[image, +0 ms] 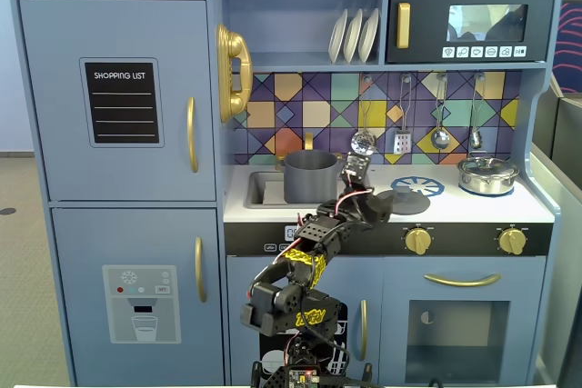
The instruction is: Pick up the lid from the counter and put it on the gray recipient
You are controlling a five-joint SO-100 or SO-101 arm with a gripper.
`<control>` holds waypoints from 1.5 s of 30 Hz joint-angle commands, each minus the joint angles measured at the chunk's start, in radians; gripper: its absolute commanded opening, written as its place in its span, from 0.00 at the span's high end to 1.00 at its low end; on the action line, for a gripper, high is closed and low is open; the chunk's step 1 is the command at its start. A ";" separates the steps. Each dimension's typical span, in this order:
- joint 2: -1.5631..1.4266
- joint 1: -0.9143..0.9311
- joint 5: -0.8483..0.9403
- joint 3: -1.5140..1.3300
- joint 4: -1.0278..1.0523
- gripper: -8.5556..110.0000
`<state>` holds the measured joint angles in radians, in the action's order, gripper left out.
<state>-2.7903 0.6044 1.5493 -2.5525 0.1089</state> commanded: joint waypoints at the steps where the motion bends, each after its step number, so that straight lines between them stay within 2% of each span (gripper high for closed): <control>1: 0.109 0.029 -0.017 0.054 -0.107 0.72; 20: 0.644 -0.031 0.095 0.242 -0.457 0.77; 40: 0.894 -0.023 0.049 0.422 -0.502 0.81; 42: 0.913 -0.029 0.044 0.433 -0.502 0.82; 45: 0.937 -0.040 0.035 0.451 -0.503 0.93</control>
<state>-1.8561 0.5860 1.5999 -2.1721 -0.3666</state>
